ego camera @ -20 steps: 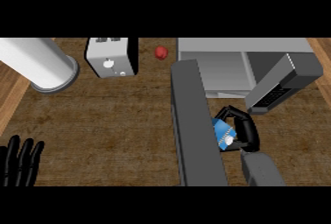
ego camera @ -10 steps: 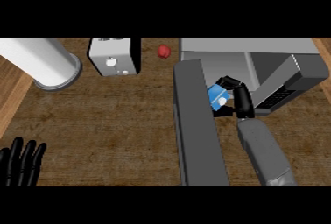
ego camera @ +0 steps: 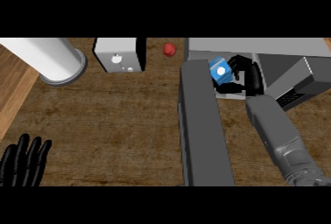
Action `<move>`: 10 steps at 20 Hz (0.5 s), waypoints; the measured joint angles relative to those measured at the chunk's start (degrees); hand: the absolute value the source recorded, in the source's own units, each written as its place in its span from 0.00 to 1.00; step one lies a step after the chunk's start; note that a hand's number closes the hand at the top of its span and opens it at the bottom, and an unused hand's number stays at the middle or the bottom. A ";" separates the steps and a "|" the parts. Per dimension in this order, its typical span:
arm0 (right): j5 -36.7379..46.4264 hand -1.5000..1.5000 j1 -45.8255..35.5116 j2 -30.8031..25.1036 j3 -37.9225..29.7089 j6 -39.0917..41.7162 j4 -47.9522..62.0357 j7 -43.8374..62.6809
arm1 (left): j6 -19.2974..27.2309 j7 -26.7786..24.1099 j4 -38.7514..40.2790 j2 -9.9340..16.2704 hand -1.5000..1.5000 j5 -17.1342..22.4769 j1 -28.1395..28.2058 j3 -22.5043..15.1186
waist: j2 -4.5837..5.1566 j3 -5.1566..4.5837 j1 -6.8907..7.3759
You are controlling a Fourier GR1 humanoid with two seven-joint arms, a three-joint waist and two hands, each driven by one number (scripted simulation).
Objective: Pick up the milk, place it into the microwave and close the microwave
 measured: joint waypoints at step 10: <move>5.71 0.00 -6.20 -2.86 1.21 -14.63 7.93 -0.25 | -0.62 0.29 1.20 0.87 0.00 -0.27 -1.24 0.99 | 0.85 0.01 2.03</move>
